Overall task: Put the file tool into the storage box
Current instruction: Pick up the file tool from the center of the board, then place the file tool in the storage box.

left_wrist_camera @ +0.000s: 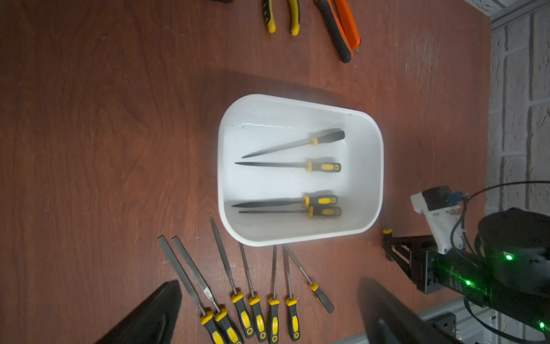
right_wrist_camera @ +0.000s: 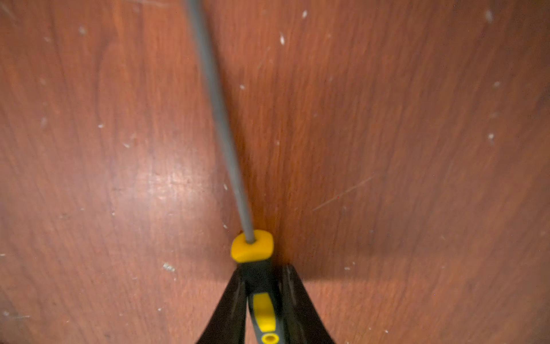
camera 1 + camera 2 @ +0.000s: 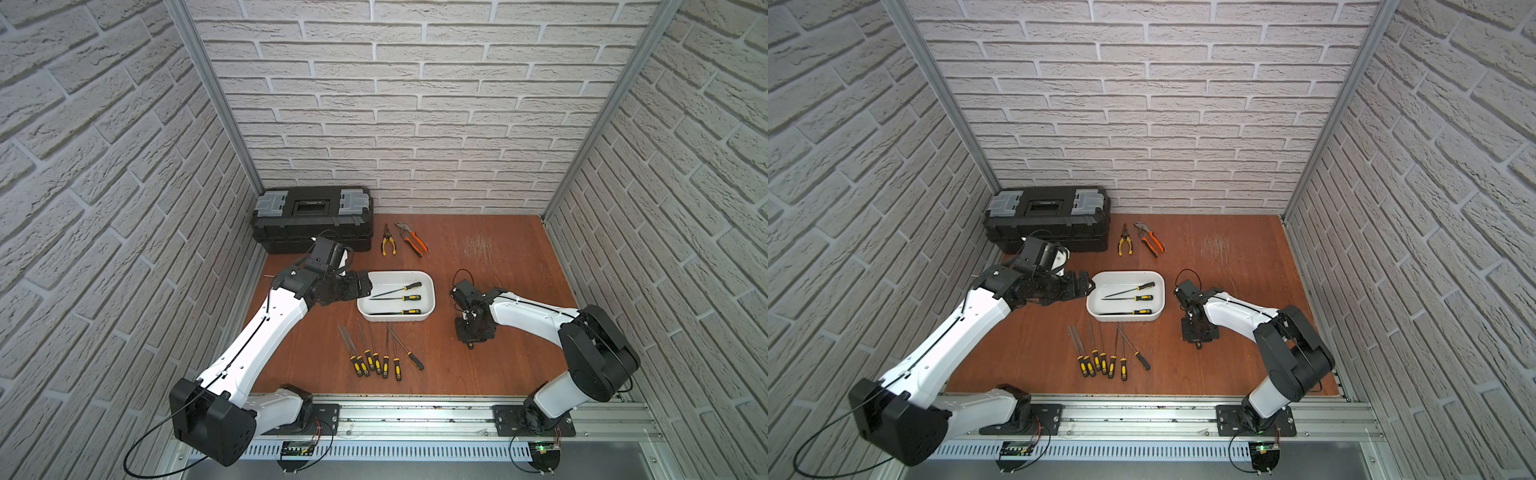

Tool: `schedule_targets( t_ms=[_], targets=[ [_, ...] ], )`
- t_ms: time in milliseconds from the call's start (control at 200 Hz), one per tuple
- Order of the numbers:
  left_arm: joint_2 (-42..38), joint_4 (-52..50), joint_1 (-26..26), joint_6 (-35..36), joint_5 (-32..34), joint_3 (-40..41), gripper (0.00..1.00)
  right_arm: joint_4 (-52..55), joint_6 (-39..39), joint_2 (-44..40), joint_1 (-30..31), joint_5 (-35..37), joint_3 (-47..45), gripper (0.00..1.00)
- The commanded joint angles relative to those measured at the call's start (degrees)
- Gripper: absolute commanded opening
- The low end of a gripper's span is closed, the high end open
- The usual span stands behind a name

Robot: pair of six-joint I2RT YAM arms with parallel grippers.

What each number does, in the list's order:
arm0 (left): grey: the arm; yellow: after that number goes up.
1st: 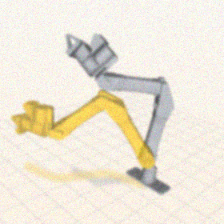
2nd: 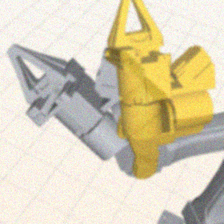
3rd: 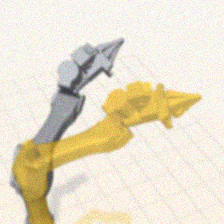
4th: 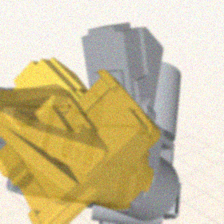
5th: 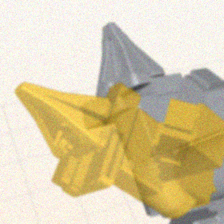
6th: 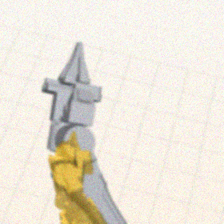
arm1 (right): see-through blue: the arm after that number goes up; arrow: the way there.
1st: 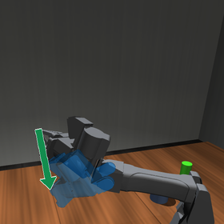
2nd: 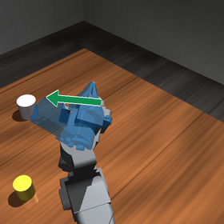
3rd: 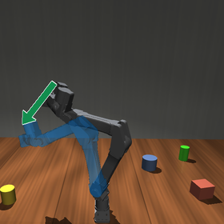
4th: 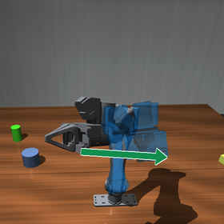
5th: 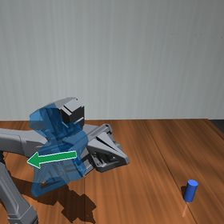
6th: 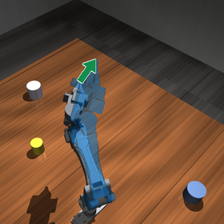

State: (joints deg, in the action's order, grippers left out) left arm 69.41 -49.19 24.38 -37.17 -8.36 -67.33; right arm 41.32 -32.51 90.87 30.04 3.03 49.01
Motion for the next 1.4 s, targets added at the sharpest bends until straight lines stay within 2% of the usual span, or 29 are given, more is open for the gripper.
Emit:
schedule_targets(
  t_ms=[0,190,345,465,595,790,945,1125,1230,1395],
  targets=[
    [0.10,0.64,1.28,1.66,1.45,-1.71,0.98,-3.06,-1.51,1.95,0.74,1.48,-0.76,0.18],
    [-1.46,3.24,1.37,1.99,2.27,-4.88,0.98,-2.69,-2.64,-4.53,0.69,4.51,-1.82,0.14],
    [-1.80,5.45,1.31,1.93,1.78,-7.42,0.98,0.33,-1.40,-8.62,0.24,7.72,0.72,0.13],
    [-0.55,6.82,1.31,1.71,1.09,-9.54,0.98,2.71,2.51,-10.86,-1.04,7.82,5.02,0.14],
    [1.12,8.57,1.29,0.03,1.09,-10.19,0.98,4.61,10.18,-11.44,-2.93,5.00,12.37,0.15],
    [0.46,8.09,-2.18,-1.27,-1.32,-7.90,0.98,8.82,21.72,-5.96,-4.07,-1.85,27.54,0.15],
    [-2.56,3.74,-9.70,-0.92,-4.26,-5.12,0.98,10.10,27.96,-0.94,-3.98,-8.76,36.79,0.14],
    [-5.01,-1.32,-18.49,1.16,-9.69,-3.89,0.98,10.57,33.14,4.42,-2.88,-15.30,43.13,0.13],
    [-4.08,-4.06,-20.16,2.51,-11.44,-4.30,0.98,11.62,35.48,7.76,-0.70,-16.18,46.72,0.13],
    [-4.49,-5.57,-20.88,2.58,-9.81,-3.68,0.98,14.58,40.37,13.83,3.61,-16.41,52.73,0.13]
  ],
)
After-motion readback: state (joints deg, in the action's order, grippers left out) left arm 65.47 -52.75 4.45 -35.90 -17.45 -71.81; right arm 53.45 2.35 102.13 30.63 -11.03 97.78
